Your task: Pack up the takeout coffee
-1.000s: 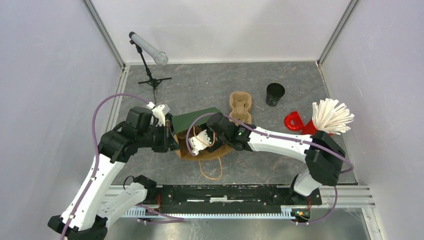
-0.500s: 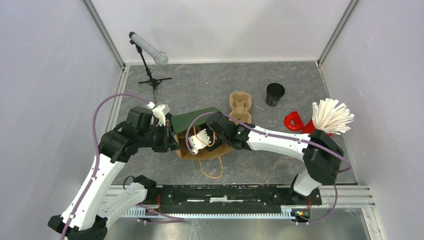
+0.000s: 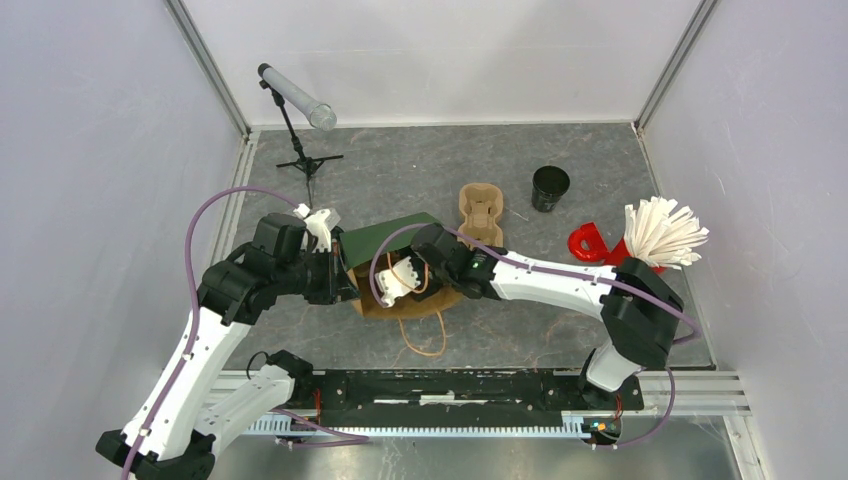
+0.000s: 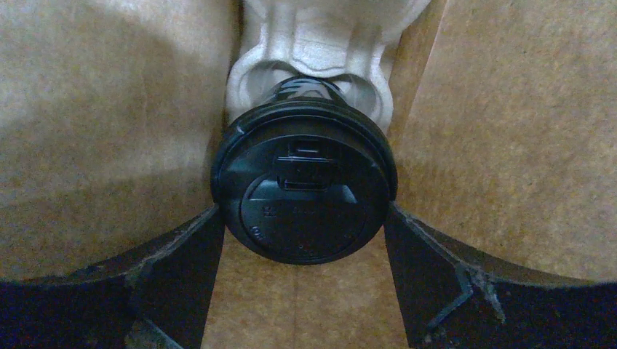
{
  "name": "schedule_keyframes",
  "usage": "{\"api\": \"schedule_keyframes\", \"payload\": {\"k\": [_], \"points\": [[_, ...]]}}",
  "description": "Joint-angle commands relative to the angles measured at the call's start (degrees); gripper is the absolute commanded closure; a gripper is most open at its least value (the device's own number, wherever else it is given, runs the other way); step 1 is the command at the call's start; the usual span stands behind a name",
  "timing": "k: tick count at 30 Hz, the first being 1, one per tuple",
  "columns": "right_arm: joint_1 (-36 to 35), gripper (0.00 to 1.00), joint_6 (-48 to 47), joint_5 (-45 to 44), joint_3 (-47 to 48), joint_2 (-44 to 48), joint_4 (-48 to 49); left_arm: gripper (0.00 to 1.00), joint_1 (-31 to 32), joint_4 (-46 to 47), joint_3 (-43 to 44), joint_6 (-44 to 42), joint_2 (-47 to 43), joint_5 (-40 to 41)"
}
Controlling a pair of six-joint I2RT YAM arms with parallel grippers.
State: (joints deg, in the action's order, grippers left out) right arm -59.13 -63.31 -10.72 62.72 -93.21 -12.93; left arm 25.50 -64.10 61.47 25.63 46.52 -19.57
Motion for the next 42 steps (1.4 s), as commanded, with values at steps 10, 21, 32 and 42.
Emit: {"api": "schedule_keyframes", "payload": {"k": [10, 21, 32, 42], "points": [[1.3, 0.09, 1.8, -1.0, 0.6, -1.8, -3.7, 0.98, 0.1, 0.5, 0.1, 0.1, -0.1, -2.9], [1.0, 0.05, 0.6, 0.2, 0.2, 2.6, -4.2, 0.98, 0.1, 0.7, 0.8, 0.5, 0.9, -2.8], [0.3, 0.09, 1.7, 2.2, 0.1, 4.6, -4.8, 0.98, 0.1, 0.8, 0.7, 0.5, 1.3, -2.6], [0.2, 0.05, 1.6, 0.8, -0.2, 5.2, -4.1, 0.98, 0.1, 0.7, 0.7, 0.4, 1.5, -2.7]]}}
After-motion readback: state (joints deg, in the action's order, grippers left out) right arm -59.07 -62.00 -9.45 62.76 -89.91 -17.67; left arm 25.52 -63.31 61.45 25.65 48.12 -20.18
